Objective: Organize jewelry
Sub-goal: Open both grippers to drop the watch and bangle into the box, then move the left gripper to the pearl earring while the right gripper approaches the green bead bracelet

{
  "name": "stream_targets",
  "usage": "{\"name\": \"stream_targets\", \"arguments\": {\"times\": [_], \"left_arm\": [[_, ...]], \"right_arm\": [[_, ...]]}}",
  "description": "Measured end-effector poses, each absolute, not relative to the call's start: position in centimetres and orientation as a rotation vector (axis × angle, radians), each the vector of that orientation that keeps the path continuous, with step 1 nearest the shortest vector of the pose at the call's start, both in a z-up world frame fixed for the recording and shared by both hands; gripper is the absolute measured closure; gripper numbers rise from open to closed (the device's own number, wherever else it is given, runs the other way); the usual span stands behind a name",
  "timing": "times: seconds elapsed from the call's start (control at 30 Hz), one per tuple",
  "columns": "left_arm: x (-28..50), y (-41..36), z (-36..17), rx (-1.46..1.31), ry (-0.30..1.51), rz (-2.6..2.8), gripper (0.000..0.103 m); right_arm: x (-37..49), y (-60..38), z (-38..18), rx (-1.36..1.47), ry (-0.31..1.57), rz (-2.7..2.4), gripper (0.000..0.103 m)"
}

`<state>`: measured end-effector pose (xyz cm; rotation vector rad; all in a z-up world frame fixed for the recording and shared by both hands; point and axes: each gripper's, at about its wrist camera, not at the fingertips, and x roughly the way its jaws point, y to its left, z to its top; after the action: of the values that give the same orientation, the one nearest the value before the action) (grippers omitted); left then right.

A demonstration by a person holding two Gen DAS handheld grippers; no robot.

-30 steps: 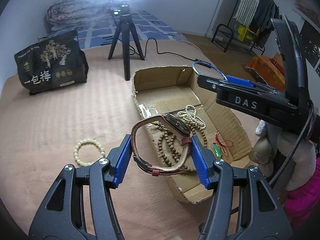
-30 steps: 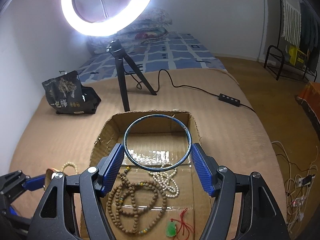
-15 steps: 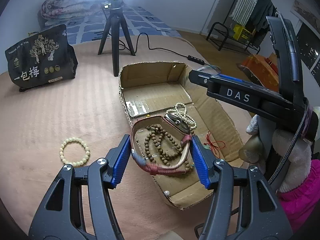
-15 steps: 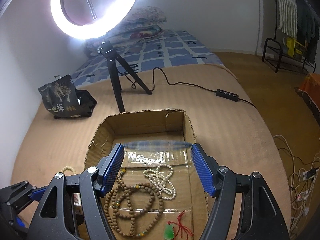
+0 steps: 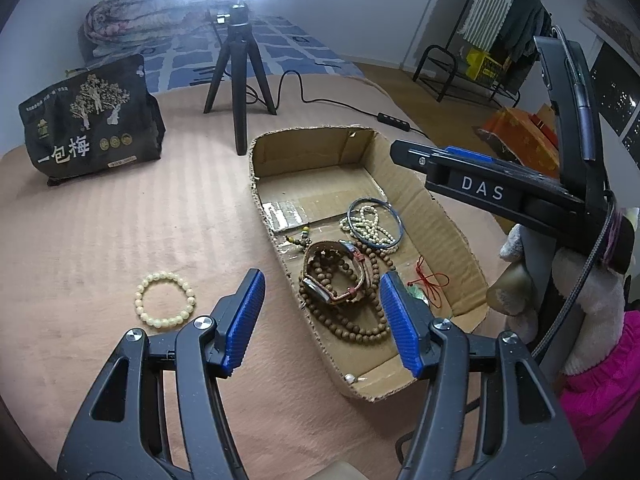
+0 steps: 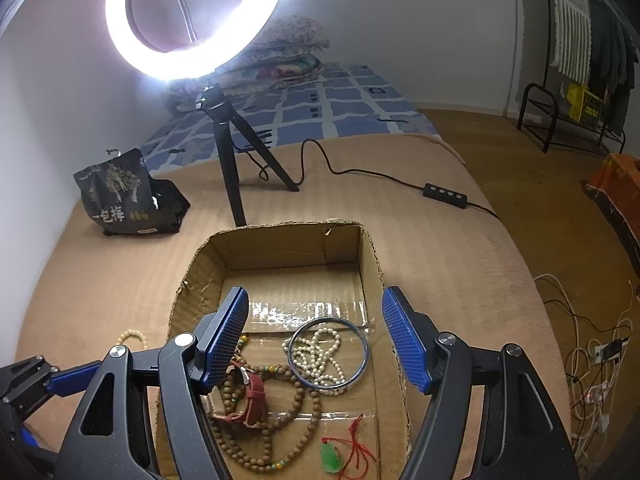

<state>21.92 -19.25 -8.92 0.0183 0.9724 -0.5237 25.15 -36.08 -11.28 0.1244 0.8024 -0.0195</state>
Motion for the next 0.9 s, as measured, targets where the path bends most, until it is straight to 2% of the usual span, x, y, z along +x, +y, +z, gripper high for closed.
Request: {"name": "stream_targets", "arguments": {"times": [0.37,0.9], "left_arm": [[20.4,-15.3,-6.8,0.027,0.914,-0.477,0.042],[19.2,-4.3,-5.8,0.013,0.862,-0.308,0.042]], "right_arm": [[23.1,-34.7,-9.2,0.114,0.764,-0.011,0.034],[19.3,-28.2,-7.5,0.08,0.723,0.106,0.034]]}}
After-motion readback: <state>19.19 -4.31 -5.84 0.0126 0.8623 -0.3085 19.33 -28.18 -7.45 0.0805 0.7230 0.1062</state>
